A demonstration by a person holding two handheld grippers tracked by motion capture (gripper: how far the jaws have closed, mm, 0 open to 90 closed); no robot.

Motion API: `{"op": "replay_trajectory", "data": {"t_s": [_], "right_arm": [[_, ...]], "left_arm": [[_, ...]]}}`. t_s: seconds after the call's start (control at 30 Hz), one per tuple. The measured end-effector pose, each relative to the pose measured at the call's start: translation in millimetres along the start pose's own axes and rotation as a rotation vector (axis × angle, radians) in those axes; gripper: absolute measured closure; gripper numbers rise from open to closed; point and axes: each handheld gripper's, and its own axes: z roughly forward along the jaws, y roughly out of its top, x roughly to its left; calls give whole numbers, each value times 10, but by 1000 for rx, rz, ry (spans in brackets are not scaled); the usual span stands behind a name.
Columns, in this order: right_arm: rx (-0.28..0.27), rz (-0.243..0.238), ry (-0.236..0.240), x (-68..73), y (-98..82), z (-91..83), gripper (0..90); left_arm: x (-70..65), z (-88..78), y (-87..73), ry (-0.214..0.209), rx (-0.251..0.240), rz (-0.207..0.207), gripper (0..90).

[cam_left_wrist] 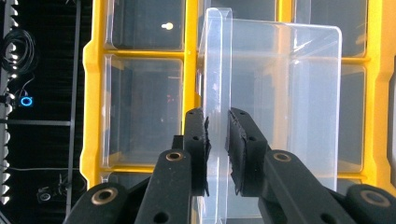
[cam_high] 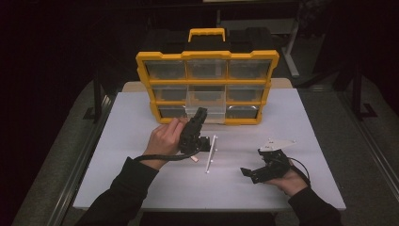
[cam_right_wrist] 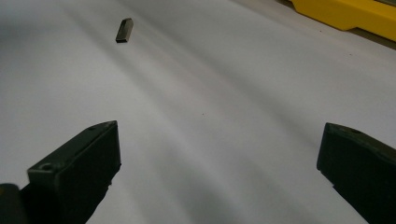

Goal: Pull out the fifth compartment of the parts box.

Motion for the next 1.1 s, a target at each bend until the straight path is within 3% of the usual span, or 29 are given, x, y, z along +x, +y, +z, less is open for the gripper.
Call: {"op": "replay_trajectory", "data": {"t_s": [0.2,0.27,0.5,0.77,0.9,1.1], "right_arm": [[3,-5,4,10,11,16,0],[3,2,7,5,17,39,0],[11,-9,0,10,32,64,0],[12,-16,4,10,33,70,0],[5,-20,8,14,41,69,0],[6,-20,5,13,47,67,0]], "left_arm": [[-20,-61,-27,18,-5,-14,655],[-45,-88,-32,22,-15,-7,571],[-131,-155,-85,6,-17,-24,441],[-221,-269,-172,-4,2,-24,351],[-234,-333,-223,-3,9,-46,329],[-309,-371,-286,-15,15,-41,313]]}}
